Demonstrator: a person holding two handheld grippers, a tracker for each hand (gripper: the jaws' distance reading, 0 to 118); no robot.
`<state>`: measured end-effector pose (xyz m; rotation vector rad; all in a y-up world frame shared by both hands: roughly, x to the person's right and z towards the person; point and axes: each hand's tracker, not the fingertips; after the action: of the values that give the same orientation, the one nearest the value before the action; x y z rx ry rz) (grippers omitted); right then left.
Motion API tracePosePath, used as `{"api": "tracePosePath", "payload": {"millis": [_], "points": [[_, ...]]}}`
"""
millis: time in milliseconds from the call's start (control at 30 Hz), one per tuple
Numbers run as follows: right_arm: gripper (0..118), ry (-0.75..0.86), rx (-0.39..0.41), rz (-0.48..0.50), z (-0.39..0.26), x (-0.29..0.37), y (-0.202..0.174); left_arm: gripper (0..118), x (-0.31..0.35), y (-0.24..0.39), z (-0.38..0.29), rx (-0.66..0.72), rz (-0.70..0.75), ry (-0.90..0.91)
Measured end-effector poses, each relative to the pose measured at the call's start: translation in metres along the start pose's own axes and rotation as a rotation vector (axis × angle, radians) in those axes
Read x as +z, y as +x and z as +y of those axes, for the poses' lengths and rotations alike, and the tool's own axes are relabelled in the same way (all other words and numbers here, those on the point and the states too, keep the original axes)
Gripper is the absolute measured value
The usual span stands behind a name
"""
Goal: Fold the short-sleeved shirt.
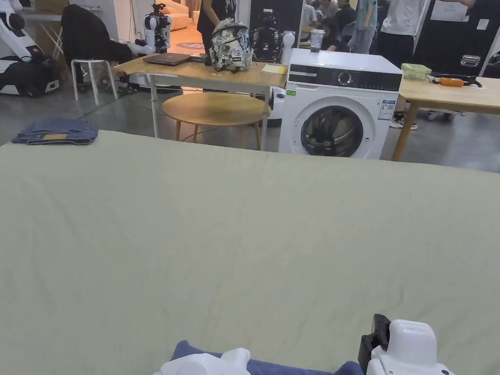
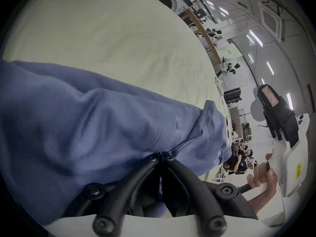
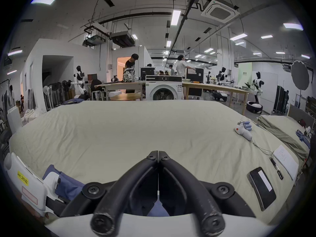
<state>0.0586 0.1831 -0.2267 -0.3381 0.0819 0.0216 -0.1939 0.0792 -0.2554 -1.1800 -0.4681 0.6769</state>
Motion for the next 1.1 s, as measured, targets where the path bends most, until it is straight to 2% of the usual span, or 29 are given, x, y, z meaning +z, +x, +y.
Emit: {"api": "tracePosePath", "payload": {"millis": [133,333,367,400,433,467,567,733,900,1000,1100], "points": [[0,0.028,-0.001,-0.002,0.004,0.004,0.001,0,0.028,0.013,0.002,-0.016,0.019,0.014],[0,0.054,-0.005,0.003,0.01,0.007,0.0,1,0.114,-0.002,0.013,-0.081,0.034,0.171],[0,0.054,-0.006,0.006,0.01,0.006,0.0,6,0.128,-0.008,0.015,-0.091,0.043,0.185],[0,0.054,-0.007,0.009,0.01,0.005,0.0,17,0.147,-0.002,0.011,-0.093,0.044,0.185],[0,0.053,-0.006,0.01,0.011,0.005,-0.001,36,0.156,-0.008,0.011,-0.095,0.051,0.192],[0,0.052,-0.004,0.011,0.01,0.005,-0.002,43,0.166,-0.016,0.011,-0.096,0.064,0.201],[0,0.045,-0.005,0.019,0.01,0.004,-0.005,48,0.183,-0.046,0.017,-0.062,0.108,0.217],[0,0.03,-0.003,0.027,0.007,0.003,-0.009,60,0.181,-0.096,0.019,0.051,0.01,0.189],[0,0.007,-0.003,0.025,0.003,0.0,-0.01,60,0.144,-0.12,0.009,0.131,-0.062,0.111],[0,0.0,-0.003,0.021,0.002,-0.001,-0.008,60,0.134,-0.121,0.006,0.124,-0.225,0.16],[0,-0.007,-0.003,0.016,0.001,-0.001,-0.006,58,0.118,-0.135,0.008,0.143,-0.264,0.14]]}}
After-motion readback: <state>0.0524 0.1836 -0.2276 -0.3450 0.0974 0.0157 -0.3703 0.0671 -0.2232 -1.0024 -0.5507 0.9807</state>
